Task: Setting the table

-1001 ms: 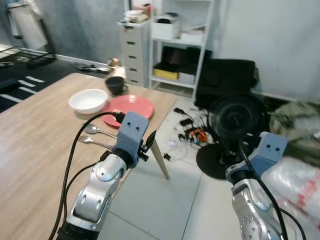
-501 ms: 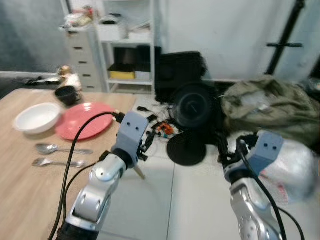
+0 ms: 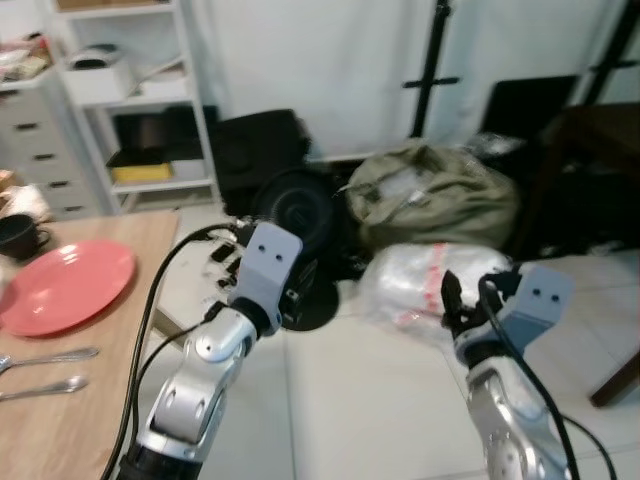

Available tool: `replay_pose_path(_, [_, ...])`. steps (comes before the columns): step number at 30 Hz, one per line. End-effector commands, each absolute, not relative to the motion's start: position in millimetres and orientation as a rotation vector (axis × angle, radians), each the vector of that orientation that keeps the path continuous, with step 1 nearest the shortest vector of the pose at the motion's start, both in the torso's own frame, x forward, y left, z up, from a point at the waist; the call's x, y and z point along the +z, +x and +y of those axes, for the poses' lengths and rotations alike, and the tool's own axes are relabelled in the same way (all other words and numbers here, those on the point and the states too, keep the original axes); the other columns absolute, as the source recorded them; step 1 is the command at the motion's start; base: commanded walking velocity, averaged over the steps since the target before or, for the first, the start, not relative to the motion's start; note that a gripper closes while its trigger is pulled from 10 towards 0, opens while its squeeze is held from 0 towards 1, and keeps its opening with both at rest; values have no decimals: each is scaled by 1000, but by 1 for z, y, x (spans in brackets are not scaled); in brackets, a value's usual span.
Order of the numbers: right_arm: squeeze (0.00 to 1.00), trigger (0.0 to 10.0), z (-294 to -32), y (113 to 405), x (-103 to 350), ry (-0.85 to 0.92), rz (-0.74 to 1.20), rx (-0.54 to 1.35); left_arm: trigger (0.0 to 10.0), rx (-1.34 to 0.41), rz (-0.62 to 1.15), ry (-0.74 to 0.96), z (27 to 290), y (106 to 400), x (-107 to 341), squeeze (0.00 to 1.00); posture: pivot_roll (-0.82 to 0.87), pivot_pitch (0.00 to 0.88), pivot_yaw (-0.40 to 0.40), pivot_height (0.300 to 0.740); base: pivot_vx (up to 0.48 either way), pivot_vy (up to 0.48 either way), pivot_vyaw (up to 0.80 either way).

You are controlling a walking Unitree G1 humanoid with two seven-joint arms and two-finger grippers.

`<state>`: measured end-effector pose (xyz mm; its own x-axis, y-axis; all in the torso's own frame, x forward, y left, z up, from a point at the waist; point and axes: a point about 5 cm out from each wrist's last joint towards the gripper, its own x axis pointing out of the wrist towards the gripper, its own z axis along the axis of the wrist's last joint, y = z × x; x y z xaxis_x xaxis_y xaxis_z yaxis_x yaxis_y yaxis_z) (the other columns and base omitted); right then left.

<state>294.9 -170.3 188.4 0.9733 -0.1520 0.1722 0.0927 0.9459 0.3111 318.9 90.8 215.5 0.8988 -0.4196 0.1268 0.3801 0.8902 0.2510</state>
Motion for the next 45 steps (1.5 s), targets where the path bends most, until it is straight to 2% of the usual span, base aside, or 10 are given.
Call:
replay_pose_path(1, [0, 10000, -167, 294, 183, 313, -170, -117, 10000, -411, -163, 228, 93, 319, 211, 0, -27, 67, 142, 740, 0, 0, -800])
replay_pose_path(36, [0, 10000, -167, 294, 182, 309, -167, -123, 10000, -417, -161, 207, 92, 318, 211, 0, -30, 73, 145, 740, 0, 0, -800])
replay_pose_path(45, [0, 10000, -168, 294, 183, 307, -168, -126, 10000, -451, -147, 73, 89, 317, 215, 0, -34, 74, 145, 740, 0, 0, 0])
